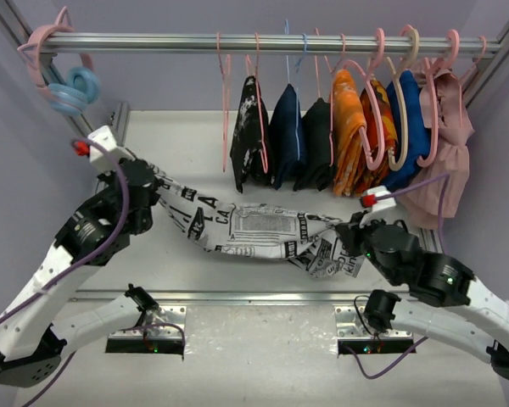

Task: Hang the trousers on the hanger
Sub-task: Flatten out the trousers at the center of the board.

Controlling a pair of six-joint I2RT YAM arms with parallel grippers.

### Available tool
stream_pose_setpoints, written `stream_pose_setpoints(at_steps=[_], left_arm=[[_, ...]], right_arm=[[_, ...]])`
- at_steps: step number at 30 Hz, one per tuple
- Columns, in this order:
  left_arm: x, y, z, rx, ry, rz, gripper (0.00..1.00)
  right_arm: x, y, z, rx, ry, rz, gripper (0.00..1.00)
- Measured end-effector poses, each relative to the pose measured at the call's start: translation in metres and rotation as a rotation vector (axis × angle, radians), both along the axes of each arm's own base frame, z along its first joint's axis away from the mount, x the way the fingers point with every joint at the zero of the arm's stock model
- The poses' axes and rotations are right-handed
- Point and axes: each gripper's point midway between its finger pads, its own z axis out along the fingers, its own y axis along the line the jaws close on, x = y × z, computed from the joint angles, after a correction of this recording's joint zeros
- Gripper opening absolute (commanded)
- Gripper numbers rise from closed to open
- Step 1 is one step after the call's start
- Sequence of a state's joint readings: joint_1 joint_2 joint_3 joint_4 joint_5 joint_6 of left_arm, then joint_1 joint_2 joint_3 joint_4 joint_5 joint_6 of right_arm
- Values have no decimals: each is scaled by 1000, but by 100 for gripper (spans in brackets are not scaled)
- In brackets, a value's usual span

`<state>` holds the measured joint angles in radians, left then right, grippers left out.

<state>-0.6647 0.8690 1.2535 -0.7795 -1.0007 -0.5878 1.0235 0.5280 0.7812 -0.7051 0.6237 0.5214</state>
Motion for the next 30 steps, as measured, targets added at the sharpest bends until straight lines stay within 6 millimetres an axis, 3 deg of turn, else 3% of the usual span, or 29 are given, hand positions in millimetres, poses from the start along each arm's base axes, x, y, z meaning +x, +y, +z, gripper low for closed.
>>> stream_pose_setpoints(at_steps=[4,7,11,15,18,20,21,22,25,30], left_arm=[[23,-26,-18,-19,44,-29,0],[30,-34,-39,-32,89,-28,0],[27,-24,-46,-79,97,18,0],[23,3,-42,-113,80,99,0],[18,23,-39,-123,67,162,0],[15,31,-39,-124,63,185,0],[14,33,-40,-123,63,193,0],[12,36,-42,-120,67,206,0],[6,43,-49,-106,89,243,0],[-4,58,-63,-80,132,327,0]], right_arm=[[-9,-24,39,80,-65,-33,5],[-11,-29,46,67,-61,-31,8],[-10,-27,29,-22,-12,-25,12],[-9,-24,1,-98,43,-26,1],[-10,-25,-19,-140,80,-32,2],[-12,-25,-30,-155,100,-33,22],[-12,-25,-34,-162,109,-32,49],[-13,-23,-37,-164,115,-25,85],[-13,-18,-54,-174,137,-10,99],[-19,-14,-88,-243,217,15,99]])
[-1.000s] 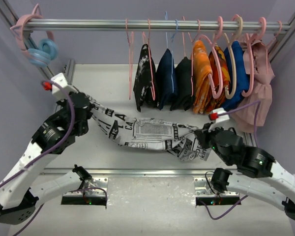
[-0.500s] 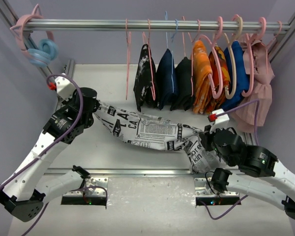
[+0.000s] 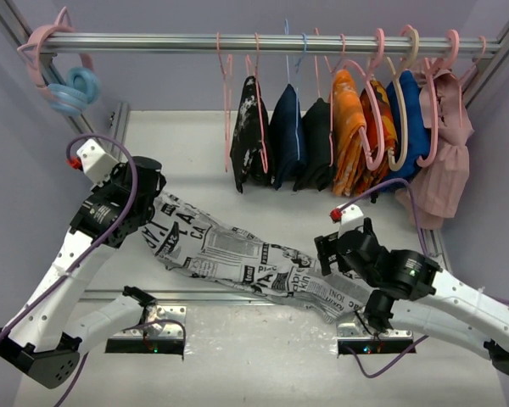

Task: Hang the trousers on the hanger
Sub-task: Flatten out the trousers at the center of the board.

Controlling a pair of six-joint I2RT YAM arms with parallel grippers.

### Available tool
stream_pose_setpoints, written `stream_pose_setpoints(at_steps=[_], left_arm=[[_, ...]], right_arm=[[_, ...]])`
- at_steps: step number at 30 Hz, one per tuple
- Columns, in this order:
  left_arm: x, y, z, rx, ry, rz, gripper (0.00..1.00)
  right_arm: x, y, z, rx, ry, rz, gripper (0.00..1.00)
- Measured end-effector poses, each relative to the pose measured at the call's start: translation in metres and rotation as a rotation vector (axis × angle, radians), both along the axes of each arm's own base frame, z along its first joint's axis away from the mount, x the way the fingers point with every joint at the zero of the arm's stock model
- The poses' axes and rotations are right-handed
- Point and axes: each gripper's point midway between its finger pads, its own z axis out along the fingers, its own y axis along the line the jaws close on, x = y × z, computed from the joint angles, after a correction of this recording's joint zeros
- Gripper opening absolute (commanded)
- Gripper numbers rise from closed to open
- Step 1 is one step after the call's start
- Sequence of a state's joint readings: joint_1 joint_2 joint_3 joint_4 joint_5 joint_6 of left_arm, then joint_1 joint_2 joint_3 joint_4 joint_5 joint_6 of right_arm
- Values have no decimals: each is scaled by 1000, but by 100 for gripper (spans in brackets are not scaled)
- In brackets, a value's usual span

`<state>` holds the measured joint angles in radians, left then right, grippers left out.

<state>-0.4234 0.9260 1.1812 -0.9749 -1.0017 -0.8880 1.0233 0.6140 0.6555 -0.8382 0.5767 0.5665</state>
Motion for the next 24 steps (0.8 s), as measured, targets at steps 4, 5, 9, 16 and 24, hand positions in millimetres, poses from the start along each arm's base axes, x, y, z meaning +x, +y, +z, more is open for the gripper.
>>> stream_pose_setpoints(at_steps=[4,5,9,16,24], left_arm=[[-5,9,-1,14,8,45,0],[-6,11,-2,18,9,54,0],[-10,22,-1,44,32,103,0],[-5,55,12,81,73,209,0],[14,59,22,58,105,130,0]], right_arm=[[-5,14,-23,-49,96,49,99],[-8,20,-29,-53,129,71,99],[-21,37,-66,-104,281,120,99],[-49,45,-126,-119,469,177,63],[-11,40,-143,-151,514,65,7]])
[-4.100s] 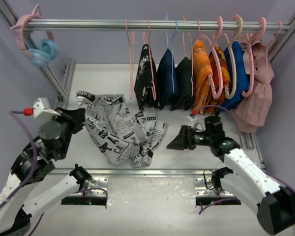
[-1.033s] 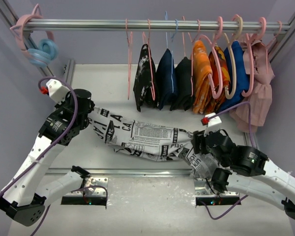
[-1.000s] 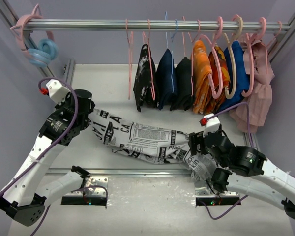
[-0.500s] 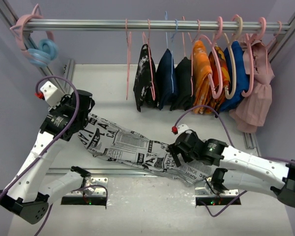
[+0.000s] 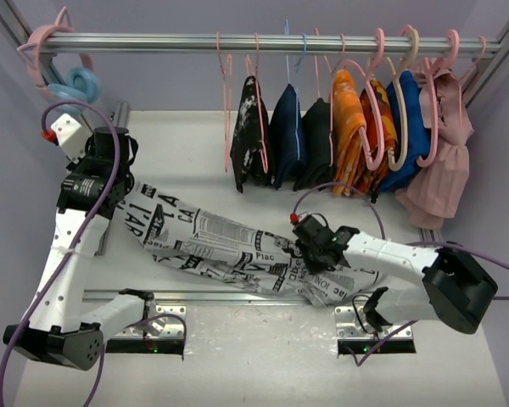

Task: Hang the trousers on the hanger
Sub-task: Flatten out the trousers at the center of the board.

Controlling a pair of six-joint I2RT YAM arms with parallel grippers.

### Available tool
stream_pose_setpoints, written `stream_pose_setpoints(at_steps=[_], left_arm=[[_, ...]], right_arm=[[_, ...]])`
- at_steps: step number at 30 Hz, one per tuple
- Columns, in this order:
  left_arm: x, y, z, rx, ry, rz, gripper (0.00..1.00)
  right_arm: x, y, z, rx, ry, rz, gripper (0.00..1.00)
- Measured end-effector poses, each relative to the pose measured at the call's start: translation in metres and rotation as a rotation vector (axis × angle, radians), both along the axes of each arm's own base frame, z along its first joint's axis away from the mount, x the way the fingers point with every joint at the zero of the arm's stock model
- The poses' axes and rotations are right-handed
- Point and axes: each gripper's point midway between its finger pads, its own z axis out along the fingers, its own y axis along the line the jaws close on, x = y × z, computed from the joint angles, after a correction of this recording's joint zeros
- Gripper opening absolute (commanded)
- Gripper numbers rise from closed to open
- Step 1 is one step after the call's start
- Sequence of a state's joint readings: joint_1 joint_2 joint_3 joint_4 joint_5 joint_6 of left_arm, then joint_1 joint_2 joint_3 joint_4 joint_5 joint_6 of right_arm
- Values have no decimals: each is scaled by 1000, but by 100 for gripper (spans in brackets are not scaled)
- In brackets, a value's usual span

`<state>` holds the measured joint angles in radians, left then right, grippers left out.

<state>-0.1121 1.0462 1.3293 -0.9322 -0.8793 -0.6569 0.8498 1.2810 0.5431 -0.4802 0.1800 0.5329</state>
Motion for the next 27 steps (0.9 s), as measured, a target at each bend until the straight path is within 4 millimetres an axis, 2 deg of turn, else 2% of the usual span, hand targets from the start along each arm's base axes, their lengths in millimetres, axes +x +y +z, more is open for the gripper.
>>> stream_pose_setpoints(at_steps=[4,7,10,12,13,14,16,17,20,23,25,27], left_arm=[[18,-8,11,-12,6,-75,0],[39,-14,31,-19,4,-123,0],[62,-20,53,-30,-41,-169,0],[68,-24,61,-40,-71,-194,0],[67,-25,62,-45,-84,-203,0],[64,-27,59,-51,-98,-212,0],[52,-28,40,-64,-110,-218,0],[42,-28,26,-74,-103,-214,0],[14,-26,-29,-113,-38,-180,1],[-8,-22,-69,-153,-3,-118,2],[-20,-19,-83,-173,-9,-74,1],[-32,-15,-89,-185,-27,-29,0]], right_arm=[[46,-12,13,13,-39,-108,3],[85,-18,40,9,-110,-141,4],[120,-14,80,6,-208,-142,11],[137,-10,107,28,-282,-143,21],[138,-9,115,43,-304,-143,24],[136,-9,120,59,-320,-141,30],[124,-15,119,75,-330,-140,39],[115,-18,116,87,-327,-137,48],[81,-31,91,104,-273,-130,61],[53,-37,74,136,-222,-138,65],[45,-35,74,181,-219,-145,68],[42,-30,81,232,-229,-141,68]])
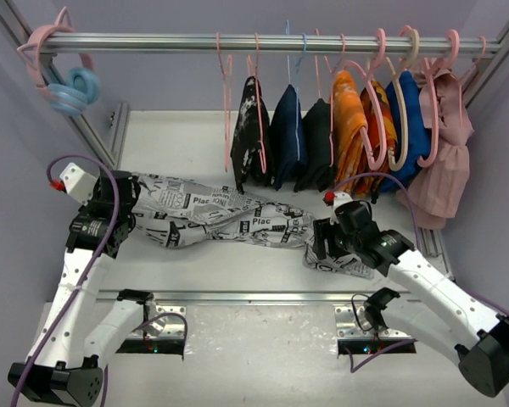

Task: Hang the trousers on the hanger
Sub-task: Flatten out the trousers at the center of the board.

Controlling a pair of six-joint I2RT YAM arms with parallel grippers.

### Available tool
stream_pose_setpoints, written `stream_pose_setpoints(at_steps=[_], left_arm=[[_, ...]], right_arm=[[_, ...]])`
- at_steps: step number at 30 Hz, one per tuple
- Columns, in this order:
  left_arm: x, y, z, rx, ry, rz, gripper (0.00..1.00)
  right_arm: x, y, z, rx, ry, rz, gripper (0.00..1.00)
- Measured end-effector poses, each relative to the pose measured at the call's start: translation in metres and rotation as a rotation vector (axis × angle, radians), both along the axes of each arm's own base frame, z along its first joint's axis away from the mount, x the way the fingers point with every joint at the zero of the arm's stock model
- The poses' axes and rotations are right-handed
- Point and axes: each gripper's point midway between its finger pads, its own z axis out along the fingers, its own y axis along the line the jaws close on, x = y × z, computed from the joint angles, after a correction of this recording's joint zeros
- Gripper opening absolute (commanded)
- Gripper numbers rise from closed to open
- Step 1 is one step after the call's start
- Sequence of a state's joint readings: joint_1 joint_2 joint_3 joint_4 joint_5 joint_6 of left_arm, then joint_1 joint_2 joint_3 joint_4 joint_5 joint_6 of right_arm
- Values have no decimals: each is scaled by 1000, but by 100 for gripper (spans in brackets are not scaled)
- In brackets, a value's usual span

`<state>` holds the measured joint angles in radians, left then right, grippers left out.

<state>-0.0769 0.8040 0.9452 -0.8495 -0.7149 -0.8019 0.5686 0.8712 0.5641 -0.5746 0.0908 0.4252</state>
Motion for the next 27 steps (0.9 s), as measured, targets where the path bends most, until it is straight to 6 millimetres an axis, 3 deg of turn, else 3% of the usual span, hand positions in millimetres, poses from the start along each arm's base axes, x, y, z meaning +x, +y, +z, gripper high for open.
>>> stream_pose_setpoints(at_steps=[3,6,12,16,19,20,27], left_arm=[[-7,7,5,-3,-44,67,0],[-12,13,11,5,-62,115,0],[-18,25,39,45,-82,191,0],[-21,29,53,62,-109,211,0],[-21,30,56,82,-93,194,1],[-20,29,56,87,-85,183,1],[-11,23,60,119,-35,87,1]], right_arm=[[1,9,0,36,10,17,72],[-1,12,-13,19,68,27,74],[3,6,-41,-82,156,10,65],[9,2,-45,-126,166,-3,62],[16,-2,-42,-149,140,-22,44],[18,-3,-40,-159,130,-28,32],[37,-24,-43,-300,97,-78,5]])
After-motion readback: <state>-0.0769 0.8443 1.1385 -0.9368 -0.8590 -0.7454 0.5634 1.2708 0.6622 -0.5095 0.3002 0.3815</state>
